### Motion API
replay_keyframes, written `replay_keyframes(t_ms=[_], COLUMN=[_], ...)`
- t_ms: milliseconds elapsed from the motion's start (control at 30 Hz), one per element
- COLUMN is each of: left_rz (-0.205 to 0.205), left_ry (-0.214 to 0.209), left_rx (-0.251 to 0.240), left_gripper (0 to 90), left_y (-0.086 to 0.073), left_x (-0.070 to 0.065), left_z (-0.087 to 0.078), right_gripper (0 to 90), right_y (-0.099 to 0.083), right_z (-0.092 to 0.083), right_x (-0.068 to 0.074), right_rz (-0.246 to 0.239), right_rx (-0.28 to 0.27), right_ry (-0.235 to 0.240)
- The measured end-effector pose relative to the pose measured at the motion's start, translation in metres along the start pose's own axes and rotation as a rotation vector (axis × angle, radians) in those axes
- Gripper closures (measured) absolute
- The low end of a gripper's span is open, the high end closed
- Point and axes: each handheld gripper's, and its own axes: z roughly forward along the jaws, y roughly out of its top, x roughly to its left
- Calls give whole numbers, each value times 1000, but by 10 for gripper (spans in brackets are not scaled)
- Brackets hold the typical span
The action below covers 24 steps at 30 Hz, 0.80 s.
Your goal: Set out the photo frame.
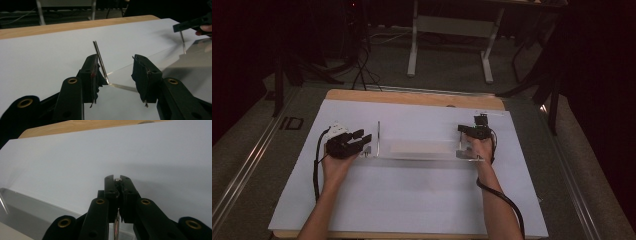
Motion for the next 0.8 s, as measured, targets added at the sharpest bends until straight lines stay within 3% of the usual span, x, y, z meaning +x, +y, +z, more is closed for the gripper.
replay_keyframes(t_ms=[100,167,233,367,800], left_rz=[-5,3,32,56,96], left_ry=[-3,2,12,9,-44], left_rx=[-8,15,42,42,41], left_gripper=[562,558,553,554,539], left_y=[-5,-6,-7,-9,-19], left_x=[-1,1,0,-4,-4], left_z=[-3,-4,-5,-9,-19], right_gripper=[856,856,856,857,856], right_y=[0,0,0,0,0], right_z=[0,0,0,1,1], right_x=[0,0,0,0,-1], right_rz=[5,1,6,7,13], right_rx=[0,0,-1,1,0], right_ry=[2,1,3,4,7])
